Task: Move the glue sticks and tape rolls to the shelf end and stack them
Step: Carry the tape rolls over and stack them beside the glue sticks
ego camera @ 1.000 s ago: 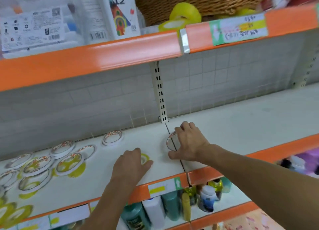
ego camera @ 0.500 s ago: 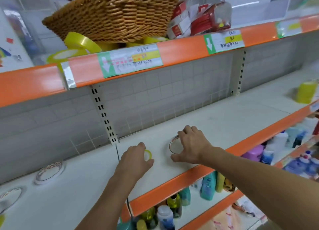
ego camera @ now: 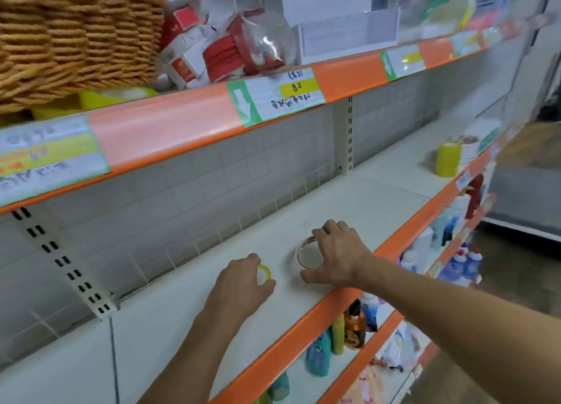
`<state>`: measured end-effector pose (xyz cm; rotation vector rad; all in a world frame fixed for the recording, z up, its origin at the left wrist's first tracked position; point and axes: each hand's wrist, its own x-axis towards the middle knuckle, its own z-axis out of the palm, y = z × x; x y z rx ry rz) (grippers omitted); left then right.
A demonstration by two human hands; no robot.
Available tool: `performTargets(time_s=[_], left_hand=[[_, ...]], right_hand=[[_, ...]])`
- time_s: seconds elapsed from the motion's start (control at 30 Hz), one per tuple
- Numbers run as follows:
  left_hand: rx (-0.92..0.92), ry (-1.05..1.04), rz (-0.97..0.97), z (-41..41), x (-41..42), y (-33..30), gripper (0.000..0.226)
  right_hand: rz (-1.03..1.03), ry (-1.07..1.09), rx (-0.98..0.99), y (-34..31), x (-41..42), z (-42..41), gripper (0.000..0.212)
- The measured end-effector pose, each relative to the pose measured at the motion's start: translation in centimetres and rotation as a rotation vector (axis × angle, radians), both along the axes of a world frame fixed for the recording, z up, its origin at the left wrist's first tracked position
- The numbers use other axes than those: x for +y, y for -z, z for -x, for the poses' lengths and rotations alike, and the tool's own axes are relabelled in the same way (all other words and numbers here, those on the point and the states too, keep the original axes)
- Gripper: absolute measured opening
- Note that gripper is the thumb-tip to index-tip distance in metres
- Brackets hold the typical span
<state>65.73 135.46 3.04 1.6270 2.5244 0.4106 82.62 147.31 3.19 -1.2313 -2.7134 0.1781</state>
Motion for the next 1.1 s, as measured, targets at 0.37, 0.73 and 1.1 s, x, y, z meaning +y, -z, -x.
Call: performTargets(time_s=[0.37,0.73,1.1], left_hand=[[0.009,0.223,-0.03,-3.0,11.4,-0.2,0.045],[0.012,0.356,-0.029,-7.6,20.8,-0.1,0.046],[-0.059,0.326,-0.057,-17.7,32.3,1.6,0.045]], right_hand=[[-0.043,0.193,0.09,-0.7,6.9,-4.1,0.082],[-0.063,0.314,0.096,-1.1,14.0,-10.3,0.083],[-0.076,0.218,0.082,-1.8,25.8,-19.6,0.086]])
